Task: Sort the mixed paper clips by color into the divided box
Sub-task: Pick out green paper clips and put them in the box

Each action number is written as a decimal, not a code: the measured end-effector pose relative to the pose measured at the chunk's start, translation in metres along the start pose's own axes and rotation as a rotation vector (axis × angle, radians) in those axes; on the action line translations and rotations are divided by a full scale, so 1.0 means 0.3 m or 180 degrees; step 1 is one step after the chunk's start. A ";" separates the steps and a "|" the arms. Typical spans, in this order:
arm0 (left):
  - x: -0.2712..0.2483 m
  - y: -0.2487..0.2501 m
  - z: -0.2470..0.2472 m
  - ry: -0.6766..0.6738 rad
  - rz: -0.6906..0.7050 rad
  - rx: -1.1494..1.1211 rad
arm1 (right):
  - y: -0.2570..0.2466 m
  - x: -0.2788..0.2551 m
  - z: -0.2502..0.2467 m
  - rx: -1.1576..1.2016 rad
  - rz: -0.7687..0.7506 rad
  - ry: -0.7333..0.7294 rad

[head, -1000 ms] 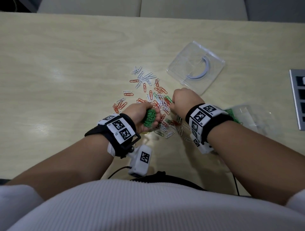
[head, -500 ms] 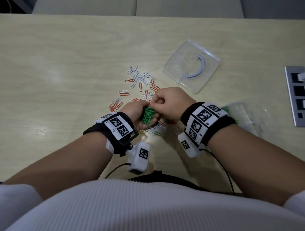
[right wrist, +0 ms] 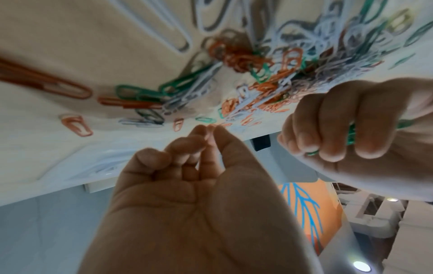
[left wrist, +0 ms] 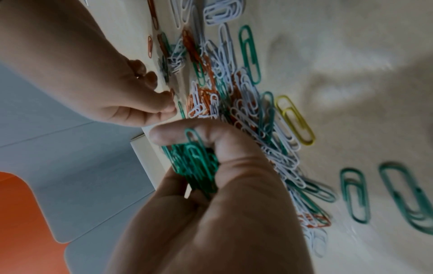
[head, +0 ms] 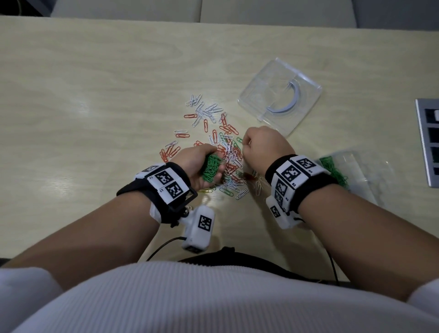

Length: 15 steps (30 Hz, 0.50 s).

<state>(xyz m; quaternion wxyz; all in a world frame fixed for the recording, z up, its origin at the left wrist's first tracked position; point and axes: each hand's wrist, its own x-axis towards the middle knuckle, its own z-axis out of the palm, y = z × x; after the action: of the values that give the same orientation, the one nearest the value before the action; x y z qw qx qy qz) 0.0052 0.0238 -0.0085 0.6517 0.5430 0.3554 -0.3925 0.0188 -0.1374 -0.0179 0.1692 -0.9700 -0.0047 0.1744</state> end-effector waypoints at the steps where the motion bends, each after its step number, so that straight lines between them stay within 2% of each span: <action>1: -0.002 -0.001 -0.001 0.0018 0.0000 0.0029 | 0.000 0.011 0.001 0.0010 0.0064 0.0073; 8: -0.017 0.000 -0.003 0.0017 0.0023 0.0103 | -0.031 0.056 0.022 -0.0247 -0.0119 -0.0100; 12: -0.016 0.006 -0.001 0.0049 0.0003 0.0088 | -0.041 0.067 0.014 -0.0458 -0.0200 -0.0384; 15: -0.017 0.009 0.004 0.0032 -0.0002 0.0087 | -0.052 0.060 0.009 -0.0538 -0.0050 -0.0482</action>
<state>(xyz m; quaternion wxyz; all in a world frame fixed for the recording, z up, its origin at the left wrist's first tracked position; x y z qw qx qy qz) 0.0055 0.0237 -0.0025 0.6423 0.5538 0.3535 -0.3948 0.0356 -0.1205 -0.0210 0.0872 -0.9648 -0.0397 0.2448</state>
